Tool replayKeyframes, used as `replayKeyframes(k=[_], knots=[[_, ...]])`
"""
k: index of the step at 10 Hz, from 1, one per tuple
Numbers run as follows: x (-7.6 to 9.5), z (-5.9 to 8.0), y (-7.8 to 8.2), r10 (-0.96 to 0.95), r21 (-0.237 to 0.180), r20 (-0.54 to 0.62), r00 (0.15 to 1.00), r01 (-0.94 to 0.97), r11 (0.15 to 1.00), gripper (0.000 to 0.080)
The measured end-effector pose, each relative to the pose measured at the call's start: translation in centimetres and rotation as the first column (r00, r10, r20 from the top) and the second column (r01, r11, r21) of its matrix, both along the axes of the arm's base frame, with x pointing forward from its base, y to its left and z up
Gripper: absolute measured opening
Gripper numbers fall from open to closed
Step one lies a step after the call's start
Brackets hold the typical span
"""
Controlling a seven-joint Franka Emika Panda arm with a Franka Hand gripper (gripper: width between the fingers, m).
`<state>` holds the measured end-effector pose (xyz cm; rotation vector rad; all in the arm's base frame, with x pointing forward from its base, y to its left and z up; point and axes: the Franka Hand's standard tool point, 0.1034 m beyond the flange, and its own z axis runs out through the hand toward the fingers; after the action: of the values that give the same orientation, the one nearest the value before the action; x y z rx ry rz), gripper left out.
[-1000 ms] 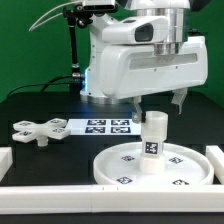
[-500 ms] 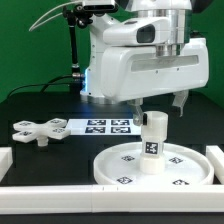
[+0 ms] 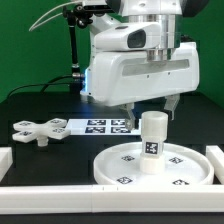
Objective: Assemble round table
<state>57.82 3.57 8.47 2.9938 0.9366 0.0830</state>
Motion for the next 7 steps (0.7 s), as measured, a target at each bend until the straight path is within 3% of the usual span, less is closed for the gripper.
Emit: replayKeyframes(k=[1,3,7], knots=[[-0.01,-0.01,0.07,0.001,0.000,0.000,1.000,-0.001,1.000,0.0649],[0.03,0.03,0.42,0.006,0.001,0.001,1.000,-0.006,1.000,0.0405],[0.01,0.01,0.41,-0.011,0.002,0.000,1.000,0.011,1.000,0.0407]])
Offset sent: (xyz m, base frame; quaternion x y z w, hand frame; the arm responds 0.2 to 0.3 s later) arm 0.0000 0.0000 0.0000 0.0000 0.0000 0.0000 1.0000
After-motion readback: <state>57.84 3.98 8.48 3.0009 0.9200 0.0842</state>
